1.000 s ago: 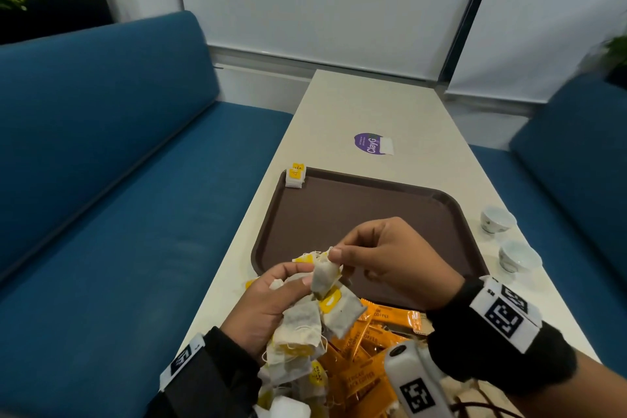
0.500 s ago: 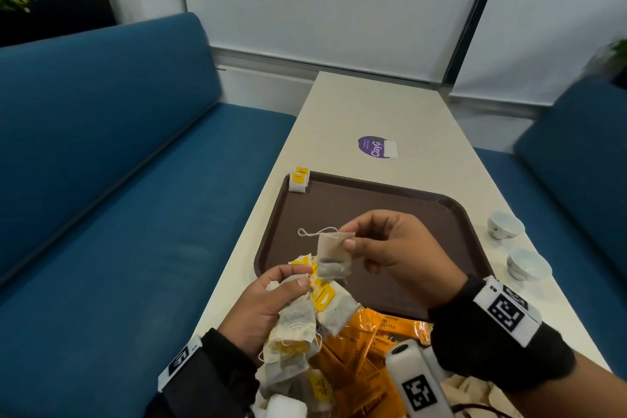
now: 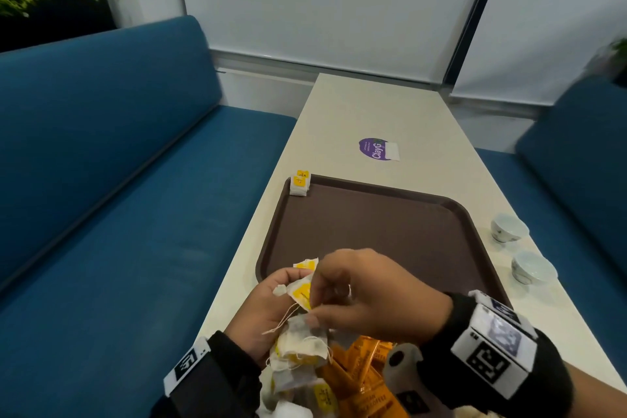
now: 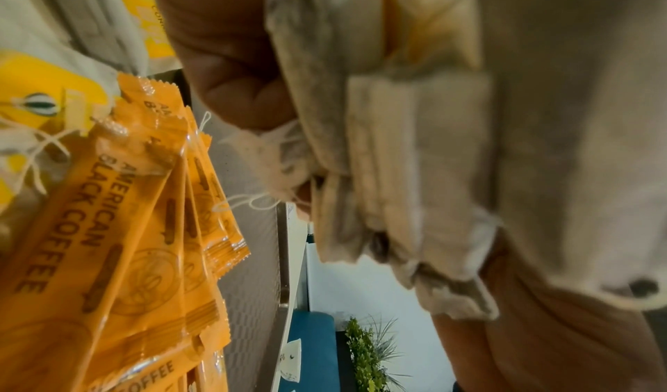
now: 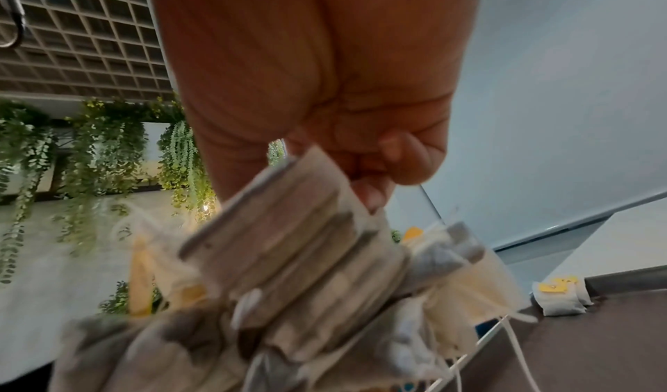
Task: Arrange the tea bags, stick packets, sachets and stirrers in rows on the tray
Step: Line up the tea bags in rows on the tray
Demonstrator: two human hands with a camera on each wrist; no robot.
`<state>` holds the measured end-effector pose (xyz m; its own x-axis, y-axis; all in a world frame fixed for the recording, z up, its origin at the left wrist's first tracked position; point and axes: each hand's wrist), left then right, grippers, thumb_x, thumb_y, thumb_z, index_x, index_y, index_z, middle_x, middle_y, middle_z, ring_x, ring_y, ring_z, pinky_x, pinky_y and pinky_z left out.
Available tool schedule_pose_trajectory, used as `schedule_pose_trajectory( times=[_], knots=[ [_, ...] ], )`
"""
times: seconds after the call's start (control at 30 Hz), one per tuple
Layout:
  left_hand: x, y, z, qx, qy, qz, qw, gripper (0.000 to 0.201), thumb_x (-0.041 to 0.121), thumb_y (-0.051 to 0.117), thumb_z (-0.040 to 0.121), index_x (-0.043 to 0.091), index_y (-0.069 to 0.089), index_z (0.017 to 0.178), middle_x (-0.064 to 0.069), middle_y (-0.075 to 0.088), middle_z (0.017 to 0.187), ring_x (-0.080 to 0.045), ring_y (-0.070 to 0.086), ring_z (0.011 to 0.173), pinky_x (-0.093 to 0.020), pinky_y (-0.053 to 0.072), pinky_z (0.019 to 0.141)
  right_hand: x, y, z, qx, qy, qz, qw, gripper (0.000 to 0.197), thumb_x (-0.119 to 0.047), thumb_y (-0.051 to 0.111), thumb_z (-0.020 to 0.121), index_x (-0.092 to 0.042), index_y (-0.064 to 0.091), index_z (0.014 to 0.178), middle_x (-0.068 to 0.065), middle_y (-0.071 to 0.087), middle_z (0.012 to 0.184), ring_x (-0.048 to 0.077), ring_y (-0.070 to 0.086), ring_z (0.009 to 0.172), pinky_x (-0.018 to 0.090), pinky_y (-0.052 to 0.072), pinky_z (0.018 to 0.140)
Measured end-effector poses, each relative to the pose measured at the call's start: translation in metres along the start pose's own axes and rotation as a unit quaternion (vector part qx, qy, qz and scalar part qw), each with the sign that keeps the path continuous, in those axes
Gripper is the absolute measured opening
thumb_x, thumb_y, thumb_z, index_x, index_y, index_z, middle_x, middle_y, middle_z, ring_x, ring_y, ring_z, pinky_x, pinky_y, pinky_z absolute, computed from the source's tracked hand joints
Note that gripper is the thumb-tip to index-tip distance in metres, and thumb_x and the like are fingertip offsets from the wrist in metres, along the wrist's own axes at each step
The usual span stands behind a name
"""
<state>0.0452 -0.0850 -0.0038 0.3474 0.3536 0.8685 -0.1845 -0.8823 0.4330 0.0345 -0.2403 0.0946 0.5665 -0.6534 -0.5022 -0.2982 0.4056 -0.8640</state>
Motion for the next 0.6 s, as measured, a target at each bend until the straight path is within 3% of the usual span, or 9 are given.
schedule_pose_trajectory(
  times=[0.07,0.17,0.27,0.37,0.43,0.5,0.53,0.6],
  knots=[
    [0.001,0.001,-0.001,-0.012,-0.001,-0.002,1.0,0.023,0.005,0.081,0.057,0.013,0.072,0.076,-0.014,0.068,0.075,-0.022,0.063,0.065,-0.03,0.05,0.058,0.001,-0.004,0.002,-0.007,0.003,0.015,1.0,0.015,-0.033,0.065,0.087,-0.02,0.069,0.093,-0.019,0.051,0.074,-0.003,0.049,0.068,0.02,0.045,0.064],
    [0.0,0.001,-0.002,-0.018,0.004,-0.01,1.0,0.022,0.012,0.08,0.057,0.013,0.072,0.077,-0.015,0.067,0.08,-0.022,0.063,0.07,-0.031,0.051,0.062,0.004,-0.013,0.009,0.0,0.003,-0.011,1.0,0.017,-0.022,0.066,0.087,-0.022,0.068,0.104,-0.018,0.049,0.079,-0.007,0.046,0.073,0.011,0.034,0.065],
    [-0.001,-0.002,-0.002,-0.036,0.017,-0.015,0.999,0.042,0.029,0.092,0.046,0.014,0.074,0.081,-0.014,0.069,0.088,-0.021,0.065,0.077,-0.03,0.053,0.067,0.005,-0.016,0.02,-0.062,-0.01,-0.048,0.997,0.038,-0.021,0.07,0.083,-0.03,0.063,0.119,-0.012,0.055,0.108,-0.003,0.042,0.094,0.017,0.038,0.08],
    [0.002,-0.001,-0.006,-0.076,0.025,0.004,0.997,0.04,0.024,0.083,0.063,0.014,0.071,0.101,-0.016,0.066,0.096,-0.024,0.062,0.088,-0.038,0.051,0.079,0.001,-0.016,0.028,-0.125,-0.016,-0.076,0.989,0.044,-0.019,0.071,0.082,-0.029,0.061,0.124,-0.007,0.057,0.12,0.01,0.044,0.106,0.026,0.041,0.086],
    [0.002,-0.002,-0.008,-0.058,0.011,-0.004,0.998,0.046,0.026,0.084,0.063,0.008,0.068,0.102,-0.02,0.064,0.095,-0.029,0.058,0.089,-0.041,0.048,0.081,-0.001,-0.015,0.032,-0.134,-0.015,-0.087,0.987,0.039,-0.018,0.071,0.082,-0.025,0.064,0.12,-0.005,0.059,0.116,0.011,0.049,0.104,0.027,0.044,0.086],
    [0.0,-0.006,-0.007,-0.03,-0.002,-0.011,0.999,0.066,0.035,0.091,0.047,0.002,0.067,0.098,-0.023,0.063,0.091,-0.031,0.058,0.085,-0.041,0.048,0.077,-0.001,-0.017,0.036,-0.125,-0.008,-0.089,0.988,0.029,-0.018,0.071,0.082,-0.02,0.069,0.11,-0.007,0.062,0.104,0.008,0.054,0.093,0.025,0.045,0.08],
    [0.001,-0.006,-0.008,-0.02,-0.005,-0.012,1.0,0.066,0.035,0.093,0.043,0.002,0.068,0.095,-0.022,0.065,0.089,-0.031,0.06,0.081,-0.039,0.05,0.073,0.0,-0.018,0.039,-0.112,-0.002,-0.08,0.99,0.024,-0.018,0.071,0.081,-0.018,0.071,0.105,-0.011,0.062,0.093,0.003,0.054,0.082,0.02,0.044,0.075],
    [0.005,-0.009,-0.011,-0.007,-0.016,-0.014,1.0,0.048,0.025,0.089,0.053,0.002,0.067,0.09,-0.019,0.068,0.084,-0.026,0.065,0.071,-0.033,0.055,0.063,0.005,-0.022,0.046,-0.057,0.032,-0.038,0.997,0.015,-0.016,0.071,0.081,-0.013,0.073,0.096,-0.019,0.058,0.067,-0.003,0.051,0.063,0.009,0.039,0.063]
  ],
)
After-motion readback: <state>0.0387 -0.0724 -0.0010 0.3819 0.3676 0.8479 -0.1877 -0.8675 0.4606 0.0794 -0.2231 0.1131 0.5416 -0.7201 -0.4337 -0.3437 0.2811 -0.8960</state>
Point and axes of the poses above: each hand's wrist, its own z-axis towards the middle knuckle, its own y-axis out of the palm, x = y × z
